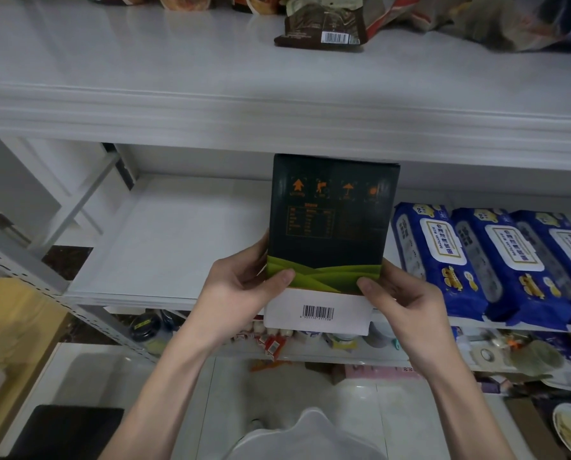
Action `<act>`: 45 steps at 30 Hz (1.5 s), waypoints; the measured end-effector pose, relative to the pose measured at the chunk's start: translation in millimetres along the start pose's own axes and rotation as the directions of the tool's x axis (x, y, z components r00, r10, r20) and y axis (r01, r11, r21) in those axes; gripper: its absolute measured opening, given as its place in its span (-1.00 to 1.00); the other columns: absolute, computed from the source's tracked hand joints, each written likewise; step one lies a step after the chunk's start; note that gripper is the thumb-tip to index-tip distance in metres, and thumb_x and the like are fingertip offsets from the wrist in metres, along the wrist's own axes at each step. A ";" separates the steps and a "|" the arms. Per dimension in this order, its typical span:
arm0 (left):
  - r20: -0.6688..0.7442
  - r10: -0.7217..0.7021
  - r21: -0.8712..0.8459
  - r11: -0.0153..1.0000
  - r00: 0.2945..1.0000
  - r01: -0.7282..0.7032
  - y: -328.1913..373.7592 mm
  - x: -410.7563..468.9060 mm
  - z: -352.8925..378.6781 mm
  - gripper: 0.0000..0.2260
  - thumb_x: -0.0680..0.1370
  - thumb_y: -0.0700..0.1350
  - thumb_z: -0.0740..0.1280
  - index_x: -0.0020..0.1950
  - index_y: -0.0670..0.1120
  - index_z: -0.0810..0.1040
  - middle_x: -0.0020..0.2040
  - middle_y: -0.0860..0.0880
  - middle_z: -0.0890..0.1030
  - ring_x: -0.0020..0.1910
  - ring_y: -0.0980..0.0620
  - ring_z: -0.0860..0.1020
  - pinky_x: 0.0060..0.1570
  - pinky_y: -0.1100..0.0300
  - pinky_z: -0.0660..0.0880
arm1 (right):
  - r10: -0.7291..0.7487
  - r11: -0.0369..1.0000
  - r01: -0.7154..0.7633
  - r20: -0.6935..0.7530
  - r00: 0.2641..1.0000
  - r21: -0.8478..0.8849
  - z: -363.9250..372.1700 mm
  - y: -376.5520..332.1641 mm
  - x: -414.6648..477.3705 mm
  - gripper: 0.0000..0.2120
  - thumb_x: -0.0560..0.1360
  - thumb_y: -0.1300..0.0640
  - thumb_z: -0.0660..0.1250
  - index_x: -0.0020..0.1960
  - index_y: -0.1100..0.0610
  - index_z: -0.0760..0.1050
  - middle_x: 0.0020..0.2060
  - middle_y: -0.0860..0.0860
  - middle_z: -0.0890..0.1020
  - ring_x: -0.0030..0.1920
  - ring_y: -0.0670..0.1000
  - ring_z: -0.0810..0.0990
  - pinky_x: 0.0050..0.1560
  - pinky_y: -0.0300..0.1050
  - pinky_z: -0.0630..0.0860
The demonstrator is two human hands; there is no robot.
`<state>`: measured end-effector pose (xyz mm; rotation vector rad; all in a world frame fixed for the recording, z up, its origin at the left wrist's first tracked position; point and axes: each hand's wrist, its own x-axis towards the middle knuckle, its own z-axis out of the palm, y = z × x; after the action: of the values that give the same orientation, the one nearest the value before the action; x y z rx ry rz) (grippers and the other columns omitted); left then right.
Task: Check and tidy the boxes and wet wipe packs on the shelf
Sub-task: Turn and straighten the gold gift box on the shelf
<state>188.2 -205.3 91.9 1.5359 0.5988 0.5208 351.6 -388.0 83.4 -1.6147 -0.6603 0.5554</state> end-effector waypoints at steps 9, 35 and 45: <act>0.011 0.023 0.075 0.997 1.000 -0.024 -0.8 -1.3 0.0 -0.49 0.49 -0.21 0.48 0.43 -0.11 0.48 0.15 0.08 0.71 0.16 0.11 0.67 0.17 0.13 0.61 | -0.016 1.000 0.016 0.008 1.000 0.000 3.7 2.5 -3.4 -0.49 0.40 0.02 0.41 0.35 -0.01 0.53 0.05 -0.33 0.72 0.14 -0.27 0.67 -0.01 -0.35 0.63; -0.029 -0.049 0.300 0.952 0.998 0.055 -117.0 34.3 9.9 -0.14 0.41 0.18 0.49 0.59 -0.01 0.18 0.47 0.07 0.47 0.44 0.13 0.44 0.42 0.07 0.44 | 0.182 0.977 -0.165 -0.125 0.975 0.137 56.5 121.9 19.3 -0.55 0.59 0.11 0.38 0.45 -0.15 0.44 0.21 -0.39 0.65 0.23 -0.37 0.59 0.18 -0.37 0.58; -0.176 -0.039 0.360 0.928 0.984 0.101 -136.0 26.0 57.7 -0.20 0.46 0.35 0.35 0.58 -0.02 0.26 0.28 0.07 0.63 0.25 0.06 0.60 0.21 -0.01 0.60 | 0.233 0.957 -0.221 -0.042 0.972 0.187 26.6 124.6 24.1 -0.60 0.66 0.01 0.31 0.48 0.02 0.47 0.28 -0.07 0.68 0.31 -0.11 0.62 0.28 -0.15 0.60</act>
<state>237.5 -229.5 -47.7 1.8271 0.9179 0.5035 364.1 -364.0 -43.4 -1.5380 -0.3663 0.7081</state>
